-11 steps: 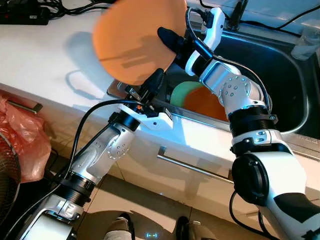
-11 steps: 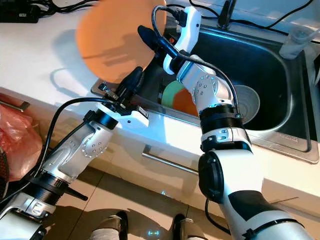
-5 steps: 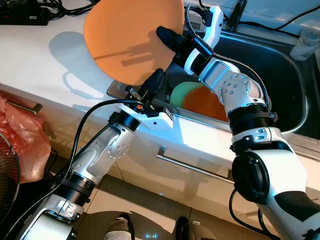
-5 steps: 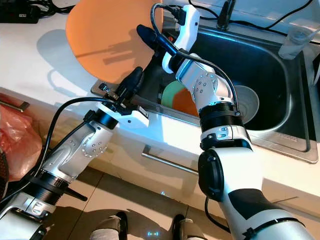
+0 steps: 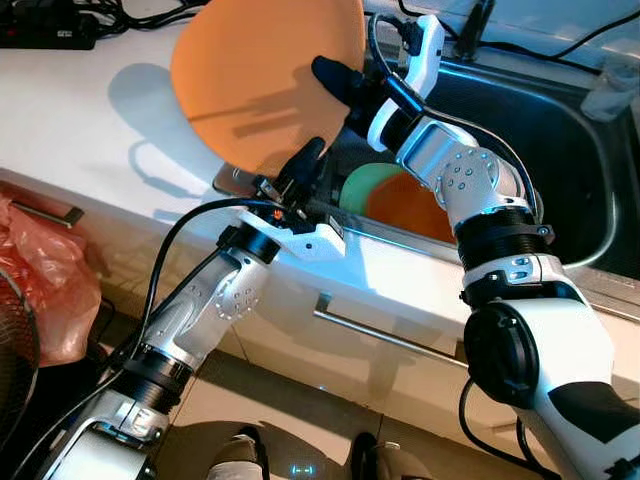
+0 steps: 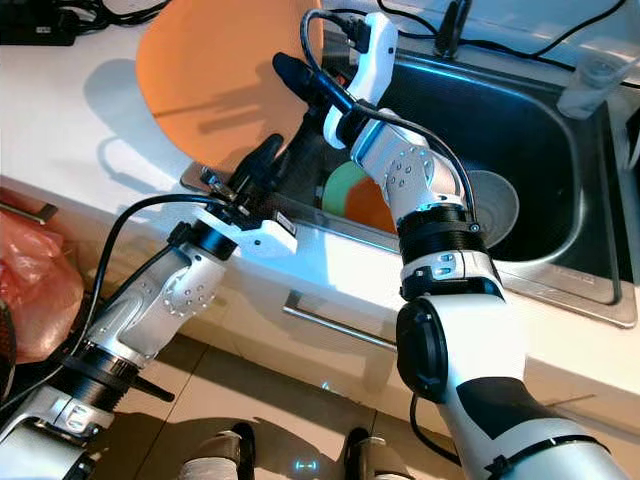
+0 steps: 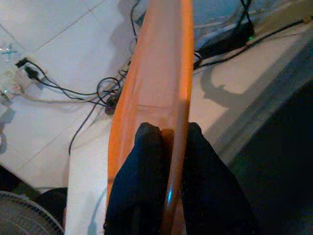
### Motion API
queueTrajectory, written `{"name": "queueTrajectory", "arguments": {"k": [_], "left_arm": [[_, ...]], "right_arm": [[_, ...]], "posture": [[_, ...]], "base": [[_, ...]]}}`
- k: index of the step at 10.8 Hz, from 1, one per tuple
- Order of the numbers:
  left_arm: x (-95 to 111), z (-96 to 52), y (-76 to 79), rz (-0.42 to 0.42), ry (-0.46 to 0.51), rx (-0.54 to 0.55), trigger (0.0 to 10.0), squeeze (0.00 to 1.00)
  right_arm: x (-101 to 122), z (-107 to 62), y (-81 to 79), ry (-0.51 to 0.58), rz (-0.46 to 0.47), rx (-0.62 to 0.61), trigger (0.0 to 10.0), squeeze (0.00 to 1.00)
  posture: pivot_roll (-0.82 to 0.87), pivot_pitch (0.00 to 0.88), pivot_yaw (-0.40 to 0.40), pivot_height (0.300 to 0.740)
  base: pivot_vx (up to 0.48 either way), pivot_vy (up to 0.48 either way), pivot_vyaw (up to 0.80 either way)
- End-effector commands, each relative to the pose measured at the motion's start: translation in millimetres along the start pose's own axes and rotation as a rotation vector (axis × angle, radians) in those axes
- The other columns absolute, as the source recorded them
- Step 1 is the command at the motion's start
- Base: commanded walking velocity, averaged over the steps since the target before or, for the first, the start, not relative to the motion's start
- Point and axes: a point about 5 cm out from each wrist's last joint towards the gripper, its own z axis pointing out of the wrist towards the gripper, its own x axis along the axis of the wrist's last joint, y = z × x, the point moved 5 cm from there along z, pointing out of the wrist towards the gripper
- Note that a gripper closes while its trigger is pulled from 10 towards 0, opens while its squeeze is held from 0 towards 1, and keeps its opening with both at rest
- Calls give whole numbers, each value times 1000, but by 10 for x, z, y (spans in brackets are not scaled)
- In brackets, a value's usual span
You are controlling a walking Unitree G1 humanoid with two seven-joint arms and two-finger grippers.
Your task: Kitchen organization
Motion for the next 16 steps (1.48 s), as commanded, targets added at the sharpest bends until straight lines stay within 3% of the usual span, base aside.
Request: {"name": "queueTrajectory", "arguments": {"k": [1, 4, 5, 9, 11, 14, 16], "left_arm": [[2, -153, 271, -34, -17, -105, 10000, 1000], [40, -135, 233, -71, -4, -96, 10000, 1000], [88, -116, 192, -143, 1, -89, 10000, 1000], [107, -124, 12, -281, -32, -73, 10000, 1000], [20, -194, -140, -336, -79, -68, 10000, 1000], [30, -150, -276, -374, -90, -67, 10000, 1000], [62, -143, -264, -431, -91, -101, 10000, 1000]], "right_arm": [[-93, -99, 218, -39, -13, -80, 0, 0], [-91, -103, 232, -38, -14, -84, 0, 0], [-93, -104, 236, -37, -15, -86, 0, 0], [-83, -122, 299, -20, -20, -124, 0, 0], [-12, -163, 393, 11, -47, -173, 0, 0], [96, -271, 592, 70, -121, -281, 0, 0], [145, -376, 732, 98, -156, -345, 0, 0]], "posture": [[65, 228, -50, 740], [68, 223, -50, 740], [67, 221, -49, 740], [69, 223, -57, 740], [73, 222, -64, 740], [82, 221, -67, 740], [83, 223, -66, 740]], "base": [[0, 0, 0], [0, 0, 0], [0, 0, 0], [0, 0, 0], [0, 0, 0], [0, 0, 0], [0, 0, 0]]}}
